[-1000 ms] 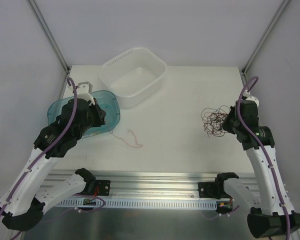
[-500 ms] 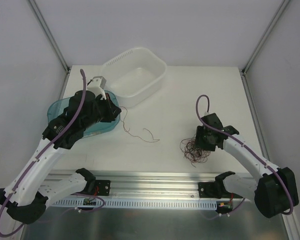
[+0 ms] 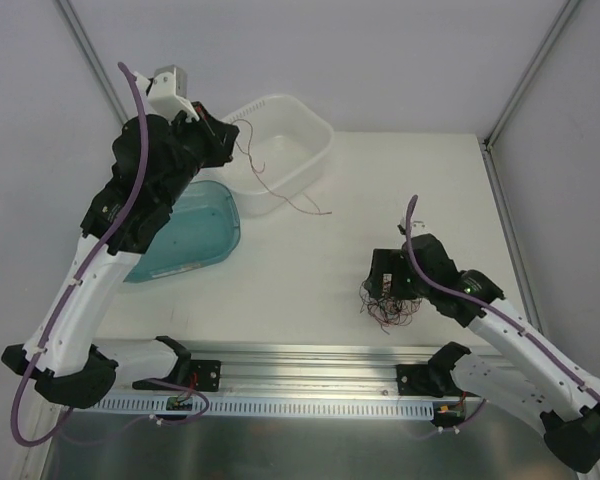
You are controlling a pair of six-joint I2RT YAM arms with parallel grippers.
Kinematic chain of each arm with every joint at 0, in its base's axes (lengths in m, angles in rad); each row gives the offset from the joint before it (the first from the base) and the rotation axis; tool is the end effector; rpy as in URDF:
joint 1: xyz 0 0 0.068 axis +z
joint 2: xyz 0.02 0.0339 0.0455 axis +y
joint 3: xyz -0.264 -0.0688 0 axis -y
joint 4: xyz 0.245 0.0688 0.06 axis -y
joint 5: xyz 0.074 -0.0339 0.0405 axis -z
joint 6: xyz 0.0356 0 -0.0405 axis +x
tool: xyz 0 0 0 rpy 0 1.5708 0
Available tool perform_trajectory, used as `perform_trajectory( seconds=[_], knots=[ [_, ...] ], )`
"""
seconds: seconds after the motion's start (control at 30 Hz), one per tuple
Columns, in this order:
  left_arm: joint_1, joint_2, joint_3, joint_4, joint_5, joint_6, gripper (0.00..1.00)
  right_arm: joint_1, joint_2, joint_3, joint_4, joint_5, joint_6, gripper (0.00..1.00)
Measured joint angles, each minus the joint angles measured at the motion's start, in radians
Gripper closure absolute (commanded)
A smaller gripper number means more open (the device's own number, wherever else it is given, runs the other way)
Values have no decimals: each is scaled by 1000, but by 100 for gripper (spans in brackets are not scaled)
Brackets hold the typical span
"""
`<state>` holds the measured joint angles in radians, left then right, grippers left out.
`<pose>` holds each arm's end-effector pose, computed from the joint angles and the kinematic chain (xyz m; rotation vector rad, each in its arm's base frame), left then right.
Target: Untangle the cables
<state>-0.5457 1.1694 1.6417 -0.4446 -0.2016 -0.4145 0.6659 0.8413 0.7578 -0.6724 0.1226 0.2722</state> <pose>0.1888 -0.1063 0.5244 -0.0599 1.5739 -0.6034 0.1385 0.1033 0.2747 -0.3972 2.3090 0.3287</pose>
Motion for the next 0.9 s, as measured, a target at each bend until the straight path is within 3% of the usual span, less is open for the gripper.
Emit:
perform_trajectory(
  seconds=[0.27, 0.43, 0.5, 0.6, 0.63, 0.73, 0.77, 0.9],
  knots=[
    [86, 204, 230, 162, -81, 96, 100, 32, -164, 3, -40, 12, 2, 0],
    [145, 344, 285, 274, -132, 153, 99, 35, -218, 3, -50, 19, 0, 0],
    [168, 407, 288, 304, -146, 169, 94, 35, -234, 0, -53, 20, 0, 0],
    [200, 513, 291, 335, -151, 185, 65, 35, -248, -15, -58, 21, 0, 0],
    [209, 551, 292, 341, -151, 191, 50, 35, -249, -23, -58, 22, 0, 0],
    [227, 654, 291, 341, -143, 199, 28, 35, -249, -46, -63, 24, 0, 1],
    [229, 680, 290, 337, -138, 204, 16, 35, -249, -51, -66, 24, 0, 0],
    [233, 687, 210, 330, -87, 204, 4, 37, -243, -62, -73, 46, 0, 0]
  ],
)
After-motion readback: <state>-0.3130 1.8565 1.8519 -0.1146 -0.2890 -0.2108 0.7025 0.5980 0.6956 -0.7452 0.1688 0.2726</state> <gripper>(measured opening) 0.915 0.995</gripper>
